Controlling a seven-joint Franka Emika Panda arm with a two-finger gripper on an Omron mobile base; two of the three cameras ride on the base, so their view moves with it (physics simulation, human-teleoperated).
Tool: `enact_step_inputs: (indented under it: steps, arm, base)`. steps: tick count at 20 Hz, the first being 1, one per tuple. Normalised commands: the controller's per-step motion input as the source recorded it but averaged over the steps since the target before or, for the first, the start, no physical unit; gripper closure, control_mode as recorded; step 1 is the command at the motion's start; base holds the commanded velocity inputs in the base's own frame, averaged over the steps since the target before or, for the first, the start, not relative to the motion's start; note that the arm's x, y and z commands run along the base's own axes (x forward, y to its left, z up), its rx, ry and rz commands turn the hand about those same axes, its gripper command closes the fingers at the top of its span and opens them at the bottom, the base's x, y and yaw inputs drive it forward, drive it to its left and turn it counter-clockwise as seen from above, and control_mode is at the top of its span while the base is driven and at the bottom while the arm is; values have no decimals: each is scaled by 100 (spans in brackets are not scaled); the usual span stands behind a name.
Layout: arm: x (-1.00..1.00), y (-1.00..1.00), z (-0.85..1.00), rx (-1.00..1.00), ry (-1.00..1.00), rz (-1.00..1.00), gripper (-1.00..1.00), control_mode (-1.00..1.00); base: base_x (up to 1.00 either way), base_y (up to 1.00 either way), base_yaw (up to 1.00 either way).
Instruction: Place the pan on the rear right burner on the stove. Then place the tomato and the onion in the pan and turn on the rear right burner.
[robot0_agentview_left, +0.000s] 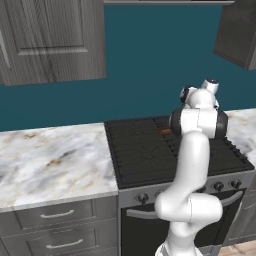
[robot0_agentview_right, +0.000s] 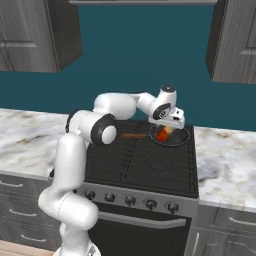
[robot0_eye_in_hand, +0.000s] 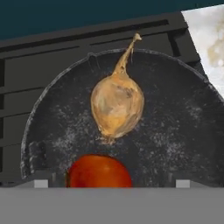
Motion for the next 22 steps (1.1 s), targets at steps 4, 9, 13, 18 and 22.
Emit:
enact_step_inputs:
  steps: [4,9,13,18,22]
  arm:
    - [-66,0,74,0,-15,-1,-100,-100]
    - [-100,3,49,-1,-15,-5,-100,-100]
    - [-100,16,46,-4,-14,-6,-100,-100]
    - [-100,23,40,-4,-15,-4,-100,-100]
    - [-100,18,31,-4,-16,-1,-100,-100]
  base:
    - [0,0,0]
    - [0,0,0]
    - [0,0,0]
    - [0,0,0]
    - [0,0,0]
